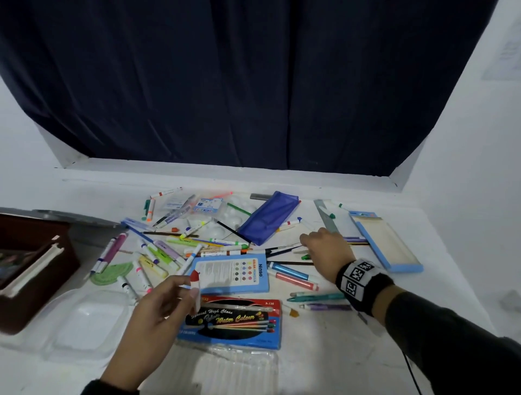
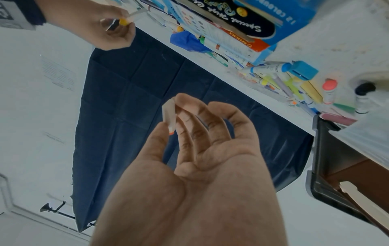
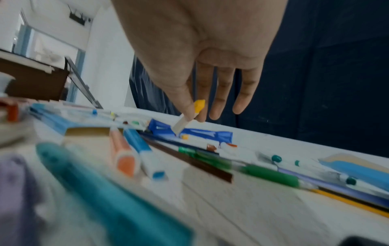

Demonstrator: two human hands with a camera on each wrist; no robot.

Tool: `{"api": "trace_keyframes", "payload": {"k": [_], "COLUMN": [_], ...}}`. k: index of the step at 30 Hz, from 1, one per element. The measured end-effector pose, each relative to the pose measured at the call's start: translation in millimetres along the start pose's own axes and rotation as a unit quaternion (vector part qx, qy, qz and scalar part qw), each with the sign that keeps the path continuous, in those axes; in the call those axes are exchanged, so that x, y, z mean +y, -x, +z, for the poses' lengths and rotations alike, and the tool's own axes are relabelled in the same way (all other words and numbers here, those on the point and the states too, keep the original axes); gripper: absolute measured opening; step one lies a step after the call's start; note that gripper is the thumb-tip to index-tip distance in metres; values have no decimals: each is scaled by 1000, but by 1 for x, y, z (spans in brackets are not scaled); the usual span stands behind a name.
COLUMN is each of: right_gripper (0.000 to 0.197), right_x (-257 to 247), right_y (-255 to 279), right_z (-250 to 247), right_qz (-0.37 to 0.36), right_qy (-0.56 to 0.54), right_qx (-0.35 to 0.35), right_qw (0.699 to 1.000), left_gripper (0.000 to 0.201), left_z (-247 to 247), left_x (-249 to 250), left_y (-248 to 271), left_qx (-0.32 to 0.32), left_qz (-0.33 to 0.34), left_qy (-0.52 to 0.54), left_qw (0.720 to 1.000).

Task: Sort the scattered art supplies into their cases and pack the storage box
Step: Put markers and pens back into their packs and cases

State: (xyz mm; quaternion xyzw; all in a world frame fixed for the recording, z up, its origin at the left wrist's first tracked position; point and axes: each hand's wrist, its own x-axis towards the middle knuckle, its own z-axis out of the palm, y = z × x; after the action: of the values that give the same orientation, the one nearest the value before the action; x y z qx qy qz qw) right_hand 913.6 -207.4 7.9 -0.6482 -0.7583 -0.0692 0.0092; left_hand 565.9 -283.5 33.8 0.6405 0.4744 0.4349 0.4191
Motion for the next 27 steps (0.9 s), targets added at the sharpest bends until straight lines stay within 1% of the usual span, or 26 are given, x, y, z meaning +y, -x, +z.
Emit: {"api": "trace_keyframes", "payload": {"k": [2, 4, 5, 6, 8, 9, 11, 12, 13, 15, 18, 20, 23, 25, 27], "right_gripper": [22, 17, 14, 11, 5, 6, 11, 12, 12, 13, 12, 10, 13, 16, 17], "right_x": [-3, -10, -16, -23, -40, -51, -72, -83, -94, -115, -145, -163, -190, -205, -216], "right_y": [5, 13, 19, 27, 41, 48, 59, 65, 70, 79, 86, 88, 87, 84, 81], "right_z": [-6, -15, -19, -23, -28, -29, -28, -28, -27, -24, -24, -23, -20, -19, -19], "right_qz": [-5, -10, -5, 3, 14, 20, 43, 51, 47, 17, -8, -18, -10, 4, 16], "right_qy": [-28, -99, -158, -221, -323, -363, -429, -451, -465, -482, -499, -501, -522, -537, -545], "right_qx": [39, 89, 112, 129, 147, 150, 131, 111, 93, 64, 8, -21, -66, -104, -127], "right_qw": [999, 991, 981, 967, 935, 919, 893, 884, 879, 873, 866, 865, 851, 837, 829], "left_gripper": [3, 3, 4, 11, 19, 18, 14, 13, 12, 9, 1, 8, 15, 17, 22], "left_z": [-3, -7, -8, -10, -12, -13, -17, -20, -24, -33, -46, -50, -51, -50, -49], "left_x": [1, -2, -4, -8, -14, -16, -21, -25, -31, -43, -57, -61, -59, -60, -61], "left_y": [6, 12, 14, 16, 22, 26, 34, 37, 40, 43, 43, 41, 39, 36, 32], "left_qx": [8, 21, 29, 36, 46, 47, 42, 37, 31, 10, -32, -59, -103, -122, -128], "left_qz": [5, 1, -7, -13, -32, -43, -62, -72, -81, -102, -105, -95, -95, -110, -114], "left_qy": [-5, -15, -22, -30, -44, -53, -64, -68, -74, -97, -149, -181, -205, -197, -185], "left_qw": [1000, 1000, 999, 999, 997, 997, 995, 994, 993, 990, 983, 977, 969, 966, 968]}}
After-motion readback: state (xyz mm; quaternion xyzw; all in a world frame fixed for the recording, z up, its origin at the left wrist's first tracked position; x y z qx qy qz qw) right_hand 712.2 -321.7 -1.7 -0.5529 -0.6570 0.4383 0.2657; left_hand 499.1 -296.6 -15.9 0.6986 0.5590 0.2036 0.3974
